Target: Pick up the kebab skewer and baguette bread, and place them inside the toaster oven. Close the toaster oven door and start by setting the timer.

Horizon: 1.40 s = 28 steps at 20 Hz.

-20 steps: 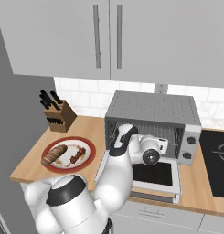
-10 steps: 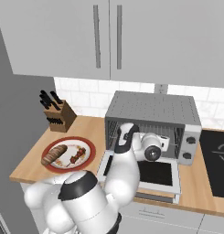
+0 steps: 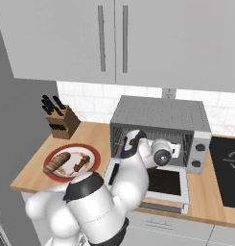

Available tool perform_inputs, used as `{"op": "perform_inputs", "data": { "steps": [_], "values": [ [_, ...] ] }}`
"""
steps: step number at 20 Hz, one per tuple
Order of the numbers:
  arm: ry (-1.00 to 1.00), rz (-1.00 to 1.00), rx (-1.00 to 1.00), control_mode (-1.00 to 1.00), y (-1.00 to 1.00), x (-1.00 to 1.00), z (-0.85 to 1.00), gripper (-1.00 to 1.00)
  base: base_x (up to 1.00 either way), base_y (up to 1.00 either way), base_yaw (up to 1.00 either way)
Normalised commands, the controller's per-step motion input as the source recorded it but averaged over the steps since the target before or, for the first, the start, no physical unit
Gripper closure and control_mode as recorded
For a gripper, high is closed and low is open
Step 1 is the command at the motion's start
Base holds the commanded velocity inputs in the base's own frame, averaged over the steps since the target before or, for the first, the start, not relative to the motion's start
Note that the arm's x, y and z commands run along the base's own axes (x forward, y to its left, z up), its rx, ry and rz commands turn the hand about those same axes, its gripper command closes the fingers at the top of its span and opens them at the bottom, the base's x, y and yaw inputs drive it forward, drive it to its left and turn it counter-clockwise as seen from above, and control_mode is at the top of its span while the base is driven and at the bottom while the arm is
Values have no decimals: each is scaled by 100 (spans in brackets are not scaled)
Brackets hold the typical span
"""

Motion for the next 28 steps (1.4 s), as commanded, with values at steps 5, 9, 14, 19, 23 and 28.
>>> {"op": "perform_inputs", "data": {
  "steps": [5,9,14,19,23,28],
  "values": [
    [13,0,0,-100,0,-11,-74,-100,0,0,0],
    [21,0,0,-100,4,-38,-90,-100,0,0,0],
    [19,0,0,-100,11,-52,-98,-100,0,0,0],
    [13,0,0,-100,20,-73,-100,-100,0,0,0],
    [9,0,0,-100,23,-89,-100,-100,0,0,0],
    [10,0,0,-100,23,-90,-100,-100,0,0,0]
  ]
}}
